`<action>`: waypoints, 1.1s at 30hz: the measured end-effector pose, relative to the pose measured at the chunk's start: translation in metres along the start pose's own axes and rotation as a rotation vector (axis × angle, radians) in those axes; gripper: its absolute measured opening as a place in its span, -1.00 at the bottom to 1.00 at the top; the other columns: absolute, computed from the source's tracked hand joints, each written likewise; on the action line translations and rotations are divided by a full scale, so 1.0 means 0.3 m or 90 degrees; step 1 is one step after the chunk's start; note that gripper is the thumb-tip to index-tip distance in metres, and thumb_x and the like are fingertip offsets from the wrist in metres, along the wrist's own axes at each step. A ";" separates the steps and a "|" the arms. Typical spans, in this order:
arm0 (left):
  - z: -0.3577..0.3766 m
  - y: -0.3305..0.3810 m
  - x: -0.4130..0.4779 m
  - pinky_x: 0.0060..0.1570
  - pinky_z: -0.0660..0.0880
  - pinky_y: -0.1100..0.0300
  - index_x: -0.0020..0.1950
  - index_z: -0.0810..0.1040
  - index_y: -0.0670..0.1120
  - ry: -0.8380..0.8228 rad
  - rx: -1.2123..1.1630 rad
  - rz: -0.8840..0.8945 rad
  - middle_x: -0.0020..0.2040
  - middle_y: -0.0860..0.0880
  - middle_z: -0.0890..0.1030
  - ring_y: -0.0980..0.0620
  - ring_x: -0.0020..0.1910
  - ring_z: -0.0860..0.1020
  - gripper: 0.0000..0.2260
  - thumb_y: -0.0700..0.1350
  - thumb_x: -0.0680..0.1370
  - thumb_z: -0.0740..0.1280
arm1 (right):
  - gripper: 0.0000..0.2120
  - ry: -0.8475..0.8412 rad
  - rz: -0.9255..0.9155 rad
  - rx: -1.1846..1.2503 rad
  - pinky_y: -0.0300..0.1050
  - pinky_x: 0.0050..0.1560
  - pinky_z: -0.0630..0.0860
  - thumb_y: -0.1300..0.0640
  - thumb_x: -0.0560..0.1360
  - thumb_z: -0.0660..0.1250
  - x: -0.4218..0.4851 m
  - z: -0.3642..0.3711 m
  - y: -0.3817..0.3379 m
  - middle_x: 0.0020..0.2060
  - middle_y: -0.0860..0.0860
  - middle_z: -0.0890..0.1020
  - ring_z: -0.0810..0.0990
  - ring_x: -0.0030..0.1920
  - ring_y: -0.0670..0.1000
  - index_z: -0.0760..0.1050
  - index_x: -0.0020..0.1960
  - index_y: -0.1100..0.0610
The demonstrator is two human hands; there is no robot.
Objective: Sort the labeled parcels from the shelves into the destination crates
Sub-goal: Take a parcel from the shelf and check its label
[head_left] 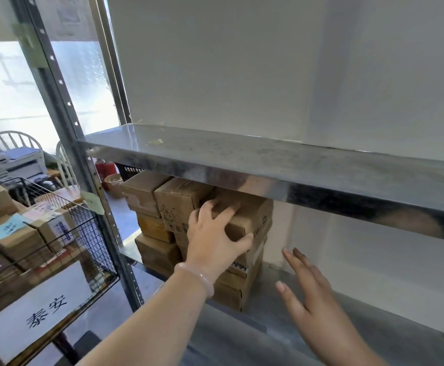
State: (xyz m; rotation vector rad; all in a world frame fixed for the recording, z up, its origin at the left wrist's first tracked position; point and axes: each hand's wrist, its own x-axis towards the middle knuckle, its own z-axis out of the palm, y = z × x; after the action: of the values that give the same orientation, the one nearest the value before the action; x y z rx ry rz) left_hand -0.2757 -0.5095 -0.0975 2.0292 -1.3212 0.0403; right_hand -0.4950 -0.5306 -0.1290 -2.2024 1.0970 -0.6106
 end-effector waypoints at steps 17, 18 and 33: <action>-0.333 -0.327 -0.407 0.11 0.54 -0.25 0.19 0.66 -0.05 0.139 -1.103 -0.460 0.22 -0.23 0.63 -0.33 0.20 0.59 -0.62 0.14 0.47 0.37 | -0.11 -0.171 -0.177 0.301 -0.24 0.36 0.17 -0.42 0.31 0.36 0.117 0.301 -0.449 0.43 -0.34 0.24 0.18 0.43 -0.29 0.04 0.52 -0.30; -0.359 -0.356 -0.415 0.12 0.54 -0.24 0.18 0.67 -0.04 0.135 -1.085 -0.455 0.21 -0.22 0.64 -0.28 0.17 0.61 -0.63 0.15 0.52 0.30 | -0.11 -0.184 -0.189 0.310 -0.27 0.33 0.16 -0.42 0.31 0.38 0.122 0.331 -0.477 0.39 -0.43 0.22 0.16 0.41 -0.32 0.00 0.49 -0.36; -0.841 -0.839 -0.512 0.17 0.58 0.00 0.36 0.45 0.23 0.219 -0.600 -0.419 0.21 0.03 0.64 0.04 0.11 0.66 -0.21 0.20 0.17 0.63 | -0.15 -0.243 -0.360 0.207 0.08 0.41 0.35 -0.32 0.33 0.42 0.189 0.763 -0.969 0.47 -0.38 0.12 0.14 0.47 -0.24 -0.03 0.44 -0.49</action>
State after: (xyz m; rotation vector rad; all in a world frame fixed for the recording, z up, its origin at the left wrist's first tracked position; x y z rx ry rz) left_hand -0.0602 -0.1867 -0.1018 1.4255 -0.2832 -0.4310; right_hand -0.1608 -0.3678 -0.0861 -2.2031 0.1563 -0.5185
